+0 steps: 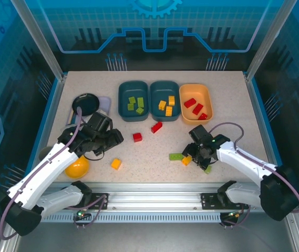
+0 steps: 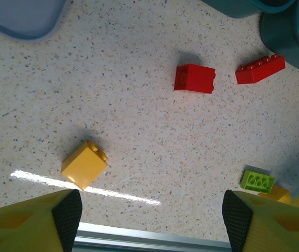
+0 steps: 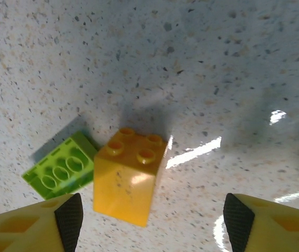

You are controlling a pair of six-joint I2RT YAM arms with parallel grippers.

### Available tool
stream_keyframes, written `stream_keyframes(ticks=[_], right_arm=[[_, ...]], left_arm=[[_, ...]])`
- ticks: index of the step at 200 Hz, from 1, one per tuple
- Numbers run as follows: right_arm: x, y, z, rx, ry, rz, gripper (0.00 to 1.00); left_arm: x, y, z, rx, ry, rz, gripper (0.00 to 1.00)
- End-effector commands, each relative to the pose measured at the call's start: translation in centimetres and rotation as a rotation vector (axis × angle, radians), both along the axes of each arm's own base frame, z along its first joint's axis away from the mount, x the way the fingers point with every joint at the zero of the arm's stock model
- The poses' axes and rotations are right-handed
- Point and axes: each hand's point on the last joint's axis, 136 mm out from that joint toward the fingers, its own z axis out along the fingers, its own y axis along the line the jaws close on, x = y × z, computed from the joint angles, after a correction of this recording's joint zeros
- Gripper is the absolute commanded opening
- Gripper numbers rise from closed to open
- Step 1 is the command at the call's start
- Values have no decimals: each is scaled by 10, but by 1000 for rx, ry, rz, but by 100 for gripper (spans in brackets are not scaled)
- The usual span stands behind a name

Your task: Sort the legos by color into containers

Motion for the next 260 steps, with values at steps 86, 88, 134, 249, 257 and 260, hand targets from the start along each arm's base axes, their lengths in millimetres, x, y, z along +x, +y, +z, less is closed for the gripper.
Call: stream_keyframes(ticks=[86,88,134,249,257,260], right_arm=[[1,4,-28,38,87,-118,40],[1,4,-28,35,87,-118,39],[40,-1,30,-94,-124,48,23],[310,109,77,-167,-360,496,24],[325,111,74,-159,-370,493,24],[330,112,68,-159,-364,492,24]], left_arm=[[3,-11,-3,-18,-6,-36,74],[4,-11,-3,-19,-7,-37,74],[14,-18,12,-28,-56,-70,73],[64,-47,33,-10,-152,-157,73],[66,-49,32,-13,-151,-166,73],[66,-50,31,-13,-151,-167,73]])
